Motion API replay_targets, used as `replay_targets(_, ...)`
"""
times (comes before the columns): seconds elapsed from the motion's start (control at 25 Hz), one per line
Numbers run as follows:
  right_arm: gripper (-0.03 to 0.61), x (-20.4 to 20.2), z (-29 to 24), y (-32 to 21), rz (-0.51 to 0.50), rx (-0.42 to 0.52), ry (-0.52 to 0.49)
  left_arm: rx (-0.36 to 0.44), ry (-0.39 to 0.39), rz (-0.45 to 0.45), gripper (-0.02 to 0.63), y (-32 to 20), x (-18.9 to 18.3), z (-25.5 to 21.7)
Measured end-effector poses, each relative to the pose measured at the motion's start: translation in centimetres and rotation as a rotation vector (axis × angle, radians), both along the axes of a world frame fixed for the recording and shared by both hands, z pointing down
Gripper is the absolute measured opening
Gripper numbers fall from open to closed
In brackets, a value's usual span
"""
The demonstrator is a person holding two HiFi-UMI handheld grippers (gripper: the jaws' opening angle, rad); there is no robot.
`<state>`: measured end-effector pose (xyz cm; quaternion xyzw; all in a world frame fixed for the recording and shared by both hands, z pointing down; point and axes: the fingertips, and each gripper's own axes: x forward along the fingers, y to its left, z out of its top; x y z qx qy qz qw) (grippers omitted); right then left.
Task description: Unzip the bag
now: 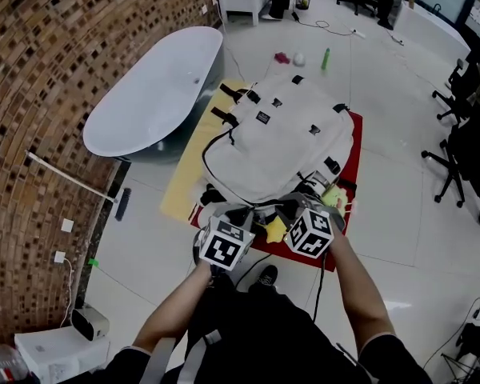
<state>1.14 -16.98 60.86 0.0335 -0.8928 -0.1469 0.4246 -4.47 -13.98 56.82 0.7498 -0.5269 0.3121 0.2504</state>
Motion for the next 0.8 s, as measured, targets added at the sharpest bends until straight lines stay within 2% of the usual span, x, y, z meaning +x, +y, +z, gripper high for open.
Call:
replay_targets(0.44, 0.032, 0.2, -0.8, -0.2, 0.061, -0.062, -0.034, -0.028, -0.017, 0.073, 0.028, -0.1, -4.2, -1.3)
replay_targets(0.64, 0.031, 0.3, -0.5, -0.2, 0.111, -0.092, -0.014, -0.054, -0.03, 0.122, 0.028, -1.1, -7.8, -1.2)
replay_targets(0.8, 0.031, 0.9, -0.3, -0.3, 0.179, -0.122, 0.0, -0.086, 0.01, 0.164, 0.028, -2.0, -10.0, -1.0)
